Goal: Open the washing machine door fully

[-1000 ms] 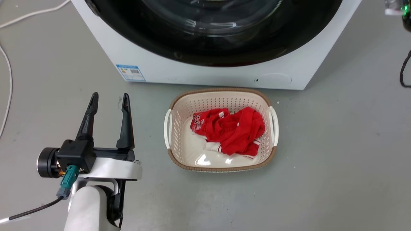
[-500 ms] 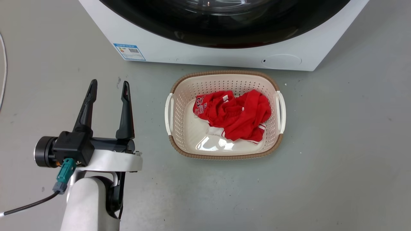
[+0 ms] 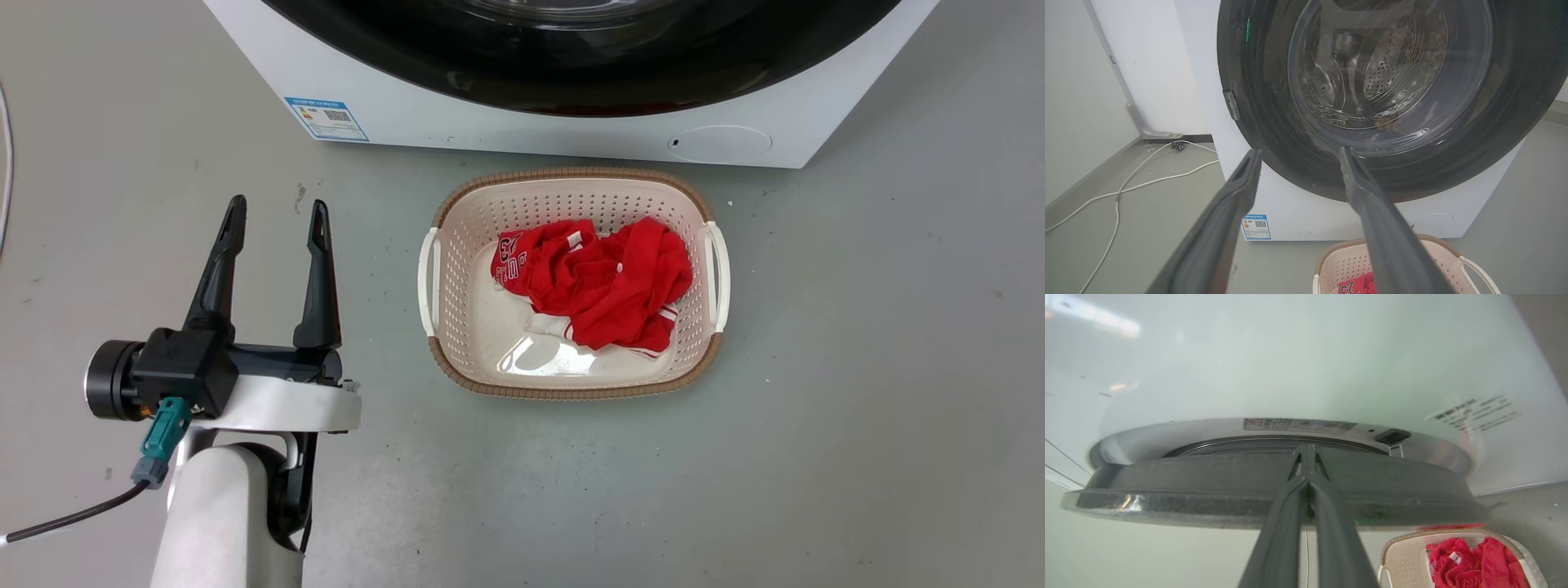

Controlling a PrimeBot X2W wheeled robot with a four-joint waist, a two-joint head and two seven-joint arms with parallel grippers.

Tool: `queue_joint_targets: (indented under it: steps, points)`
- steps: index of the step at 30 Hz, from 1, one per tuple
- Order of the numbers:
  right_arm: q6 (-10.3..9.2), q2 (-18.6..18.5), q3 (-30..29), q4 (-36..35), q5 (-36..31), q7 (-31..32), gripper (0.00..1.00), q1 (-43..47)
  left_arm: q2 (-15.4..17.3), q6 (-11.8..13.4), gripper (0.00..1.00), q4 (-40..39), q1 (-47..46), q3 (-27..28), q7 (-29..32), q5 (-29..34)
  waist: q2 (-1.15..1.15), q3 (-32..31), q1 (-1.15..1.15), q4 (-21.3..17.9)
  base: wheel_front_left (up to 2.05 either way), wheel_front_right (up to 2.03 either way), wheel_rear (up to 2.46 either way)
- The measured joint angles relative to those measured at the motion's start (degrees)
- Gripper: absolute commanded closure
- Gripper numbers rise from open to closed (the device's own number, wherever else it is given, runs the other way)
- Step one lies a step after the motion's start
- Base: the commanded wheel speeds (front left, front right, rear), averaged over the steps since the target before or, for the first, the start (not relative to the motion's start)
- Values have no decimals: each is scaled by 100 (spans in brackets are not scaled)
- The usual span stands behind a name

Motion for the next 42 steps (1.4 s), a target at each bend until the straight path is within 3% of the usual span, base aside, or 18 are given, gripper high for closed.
queue_joint_targets:
  steps: [12,24,35,42]
  points:
    - [11,234,-126,9,158,571,100,-35,-2,13,0,34,-4,-21,0,-2,0,-69,0,-38,0,0,0]
    - [10,297,-71,-501,420,1696,100,396,-4,27,0,165,4,-20,0,12,0,-292,0,-56,0,0,0]
    - [11,490,-2,-1672,858,2659,100,1884,-5,86,0,305,381,11,0,58,0,-1010,0,-99,0,0,0]
    - [11,801,112,-2535,1116,3128,100,2921,-4,119,0,365,636,79,0,94,0,-1397,-1,-188,0,0,0]
